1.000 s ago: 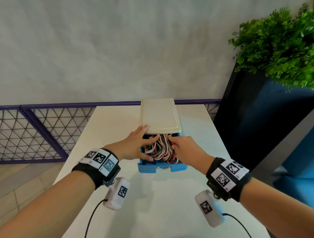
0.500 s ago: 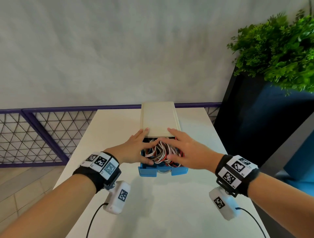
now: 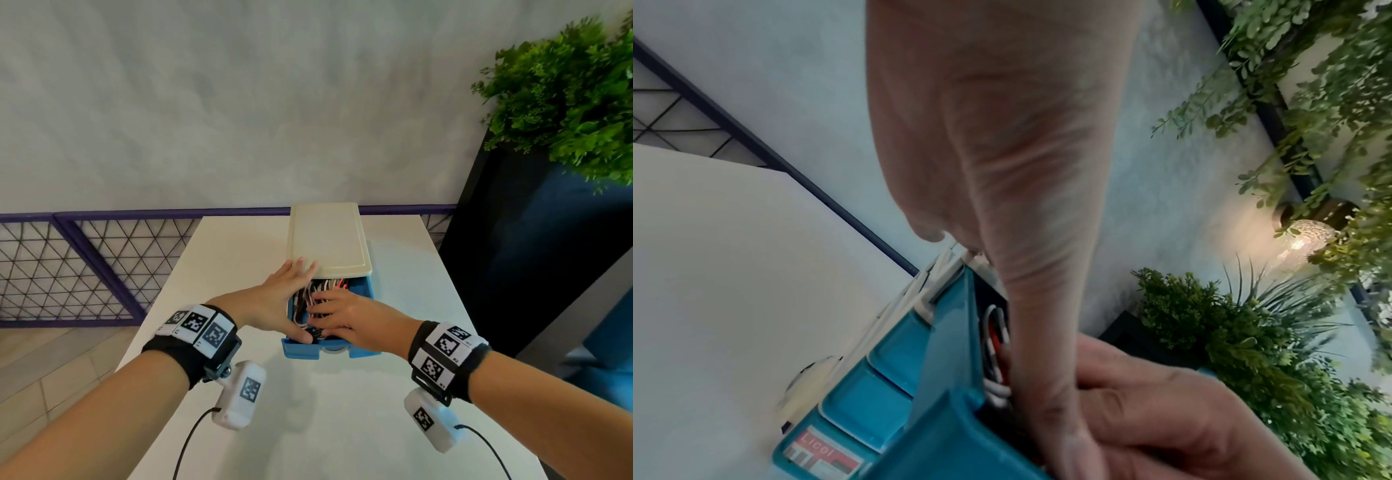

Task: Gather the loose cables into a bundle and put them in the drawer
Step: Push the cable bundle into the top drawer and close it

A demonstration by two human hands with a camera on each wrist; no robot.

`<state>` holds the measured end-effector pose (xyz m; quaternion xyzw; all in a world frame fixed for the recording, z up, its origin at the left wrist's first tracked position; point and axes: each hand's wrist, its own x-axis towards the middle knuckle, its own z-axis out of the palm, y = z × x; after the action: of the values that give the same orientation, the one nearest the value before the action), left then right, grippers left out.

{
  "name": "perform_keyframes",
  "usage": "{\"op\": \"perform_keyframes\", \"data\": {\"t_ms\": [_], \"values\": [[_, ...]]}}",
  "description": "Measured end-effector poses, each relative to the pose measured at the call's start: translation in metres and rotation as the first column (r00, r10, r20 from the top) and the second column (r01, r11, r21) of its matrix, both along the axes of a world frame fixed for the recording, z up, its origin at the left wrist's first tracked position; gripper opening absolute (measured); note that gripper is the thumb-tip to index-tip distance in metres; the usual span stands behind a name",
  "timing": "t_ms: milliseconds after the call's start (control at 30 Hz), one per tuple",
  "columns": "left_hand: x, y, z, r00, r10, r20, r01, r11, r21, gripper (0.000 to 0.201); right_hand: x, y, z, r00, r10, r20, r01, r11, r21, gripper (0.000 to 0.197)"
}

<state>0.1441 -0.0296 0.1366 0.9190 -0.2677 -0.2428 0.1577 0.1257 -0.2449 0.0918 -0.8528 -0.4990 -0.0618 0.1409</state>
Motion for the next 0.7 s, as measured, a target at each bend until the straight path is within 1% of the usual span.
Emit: {"op": "perform_keyframes", "data": {"t_ms": [67,100,167,267,300,333,367,433,467,500,567,633,700], "values": [[0.0,0.0,0.003,1.0,-0.014,0.013,0.014,0.999,0.041,0.13,0.005,0.001,0.004,0.999,-0.01,-0.04,0.009,1.0,-0.015,0.031],[-0.001,-0.001,0.003,0.999,-0.02,0.024,0.018,0.998,0.065,0.131,0.008,0.001,0.005,1.0,0.001,-0.023,-0.002,1.0,-0.028,0.031],[-0.001,-0.002,0.003,0.999,-0.027,0.028,0.024,0.995,0.097,0.132,0.015,-0.001,0.004,0.998,0.022,0.06,-0.018,0.998,-0.057,0.031],[-0.001,-0.003,0.006,1.0,-0.023,0.013,0.021,0.993,0.119,0.131,0.02,-0.004,0.004,0.993,-0.034,0.111,0.048,0.991,-0.124,0.032],[-0.001,-0.004,0.009,1.0,-0.023,0.012,0.021,0.992,0.127,0.131,0.019,-0.004,0.005,0.993,-0.063,0.101,0.076,0.988,-0.133,0.033],[-0.002,-0.005,0.011,1.0,-0.024,0.012,0.022,0.99,0.141,0.132,0.016,-0.004,0.004,0.994,-0.095,0.061,0.102,0.987,-0.125,0.035],[-0.004,-0.007,0.012,1.0,-0.029,0.009,0.027,0.987,0.16,0.133,0.014,-0.003,0.004,0.992,-0.128,-0.009,0.127,0.987,-0.094,0.037],[-0.007,-0.014,0.013,0.999,-0.044,0.008,0.041,0.978,0.207,0.138,0.003,-0.006,0.007,0.964,-0.198,-0.176,0.201,0.98,0.0,0.042],[-0.008,-0.016,0.011,0.999,-0.046,0.012,0.042,0.973,0.226,0.142,-0.002,-0.01,0.009,0.949,-0.223,-0.224,0.237,0.971,0.038,0.044],[-0.01,-0.019,0.01,0.999,-0.045,0.019,0.039,0.969,0.243,0.146,-0.007,-0.015,0.009,0.94,-0.239,-0.243,0.258,0.965,0.046,0.046],[-0.011,-0.021,0.005,0.998,-0.04,0.046,0.027,0.967,0.254,0.151,-0.02,-0.028,0.01,0.943,-0.253,-0.216,0.262,0.965,0.012,0.054],[-0.011,-0.019,0.001,0.995,-0.039,0.088,0.017,0.971,0.238,0.15,-0.033,-0.039,0.012,0.947,-0.261,-0.186,0.257,0.965,-0.048,0.06],[-0.01,-0.015,-0.001,0.99,-0.056,0.133,0.027,0.977,0.213,0.147,-0.044,-0.045,0.019,0.938,-0.28,-0.203,0.256,0.957,-0.136,0.061]]}}
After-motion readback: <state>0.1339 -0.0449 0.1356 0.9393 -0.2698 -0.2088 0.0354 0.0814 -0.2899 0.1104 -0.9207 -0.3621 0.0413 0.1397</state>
